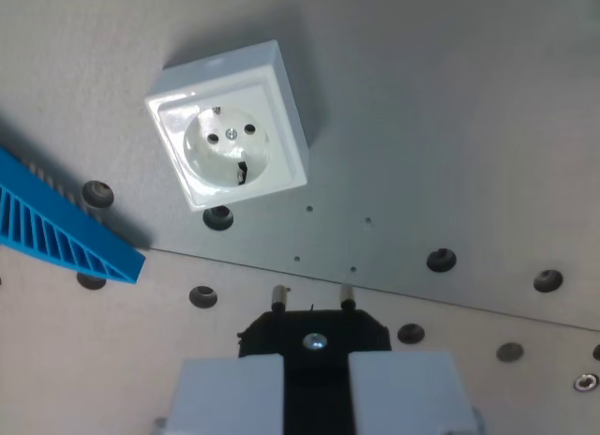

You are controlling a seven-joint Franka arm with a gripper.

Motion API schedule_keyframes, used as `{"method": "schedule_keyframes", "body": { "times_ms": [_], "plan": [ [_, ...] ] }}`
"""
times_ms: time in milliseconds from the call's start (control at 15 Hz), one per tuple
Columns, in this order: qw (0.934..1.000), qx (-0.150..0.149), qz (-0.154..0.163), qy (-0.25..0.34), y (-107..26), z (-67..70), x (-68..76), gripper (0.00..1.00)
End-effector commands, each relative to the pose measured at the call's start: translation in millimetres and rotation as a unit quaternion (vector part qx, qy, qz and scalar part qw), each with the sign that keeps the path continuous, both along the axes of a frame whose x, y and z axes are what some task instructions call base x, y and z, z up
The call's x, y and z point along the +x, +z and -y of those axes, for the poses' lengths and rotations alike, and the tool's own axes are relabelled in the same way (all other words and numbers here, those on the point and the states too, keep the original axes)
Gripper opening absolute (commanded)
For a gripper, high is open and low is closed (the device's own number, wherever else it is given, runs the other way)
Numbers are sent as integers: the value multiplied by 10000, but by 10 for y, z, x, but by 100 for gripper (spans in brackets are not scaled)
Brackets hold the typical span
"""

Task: Move above the white socket

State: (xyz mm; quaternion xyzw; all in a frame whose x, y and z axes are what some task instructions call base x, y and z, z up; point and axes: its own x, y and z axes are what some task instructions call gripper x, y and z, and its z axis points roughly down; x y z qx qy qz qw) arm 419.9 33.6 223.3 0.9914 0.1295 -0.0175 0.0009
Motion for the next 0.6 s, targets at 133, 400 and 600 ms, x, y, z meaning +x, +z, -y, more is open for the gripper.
{"method": "schedule_keyframes", "body": {
  "times_ms": [133,400,600],
  "plan": [
    [9972,42,470,582,-241,-82,-45,0],
    [9958,46,515,750,-443,-148,-78,0],
    [9950,47,554,829,-596,-201,-111,0]
  ]
}}
